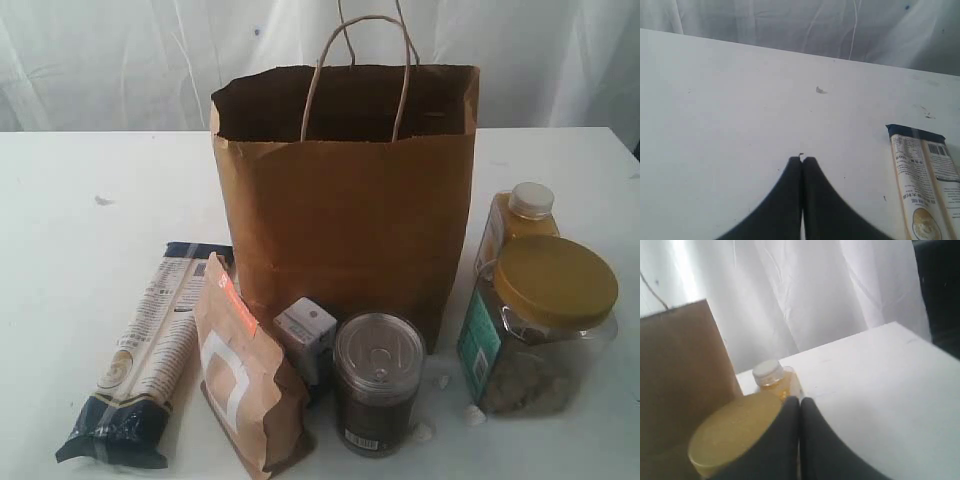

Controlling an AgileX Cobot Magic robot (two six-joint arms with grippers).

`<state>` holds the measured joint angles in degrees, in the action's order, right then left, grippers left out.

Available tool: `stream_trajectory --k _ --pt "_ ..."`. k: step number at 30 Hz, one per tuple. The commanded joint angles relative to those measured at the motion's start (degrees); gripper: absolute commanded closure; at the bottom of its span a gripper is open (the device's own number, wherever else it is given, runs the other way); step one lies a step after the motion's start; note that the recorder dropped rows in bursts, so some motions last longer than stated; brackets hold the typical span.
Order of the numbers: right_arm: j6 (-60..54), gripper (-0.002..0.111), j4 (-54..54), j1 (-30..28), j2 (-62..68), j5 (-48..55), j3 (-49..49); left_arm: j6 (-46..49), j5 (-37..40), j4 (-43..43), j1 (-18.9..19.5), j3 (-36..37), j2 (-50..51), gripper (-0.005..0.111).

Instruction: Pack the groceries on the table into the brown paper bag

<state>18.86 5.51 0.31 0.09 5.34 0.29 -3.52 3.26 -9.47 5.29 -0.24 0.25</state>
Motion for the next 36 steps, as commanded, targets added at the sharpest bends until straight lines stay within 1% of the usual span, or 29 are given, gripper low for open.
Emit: stream_trajectory --k 1,6,10,15,18,21,22,23,25,27,30,33,36 --pt "17.14 0.108 1.03 -0.31 -0.09 -1.97 -0.29 -0.15 -0.18 -0.21 -0.44 0.24 -0.25 0.107" --pt "17.76 0.108 1.34 -0.31 -0.09 -3.4 -0.29 -0.15 -0.18 -0.21 -0.44 0.24 -0.25 0.107" --pt "17.76 0.108 2.02 -0.31 -0.09 -9.9 -0.29 -0.15 -0.18 -0.21 -0.44 0.24 -0.25 0.107" --pt "21.49 0.108 2.25 -0.35 -0.09 -15.55 -0.29 -0.15 -0.18 -0.21 -0.44 0.24 -0.25 0.107" --pt "22.75 0.108 -1.14 0.67 -0.09 -14.16 -1.73 -0.15 -0.18 -0.21 -0.44 0.24 -0.25 0.107" --pt "25.01 0.108 -8.29 3.82 -0.09 -9.46 -6.52 -0.15 -0.18 -0.21 -0.44 0.24 -0.25 0.107" --pt "24.65 0.108 -11.44 7.01 -0.09 -4.97 -9.96 -0.15 -0.18 -0.21 -0.44 0.24 -0.25 0.107" --pt "23.66 0.108 -12.08 8.8 -0.09 -2.62 -11.56 -0.15 -0.18 -0.21 -0.44 0.24 -0.25 0.107" --pt "19.15 0.108 -11.69 12.6 -0.09 1.46 -14.47 -0.15 -0.18 -0.21 -0.44 0.24 -0.25 0.107" --pt "11.95 0.108 -10.65 16.2 1.02 6.2 -17.51 -0.15 -0.18 -0.21 -0.44 0.24 -0.25 0.107" --pt "-5.88 0.108 -3.1 21.67 5.88 15.3 -22.93 -0.15 -0.18 -0.21 -0.44 0.24 -0.25 0.107" --pt "-23.82 0.108 7.52 25.41 12.3 23.83 -28.29 -0.15 -0.18 -0.21 -0.44 0.24 -0.25 0.107" --pt "-33.6 0.108 11.64 27.21 19.8 31.65 -33.21 -0.15 -0.18 -0.21 -0.44 0.24 -0.25 0.107"
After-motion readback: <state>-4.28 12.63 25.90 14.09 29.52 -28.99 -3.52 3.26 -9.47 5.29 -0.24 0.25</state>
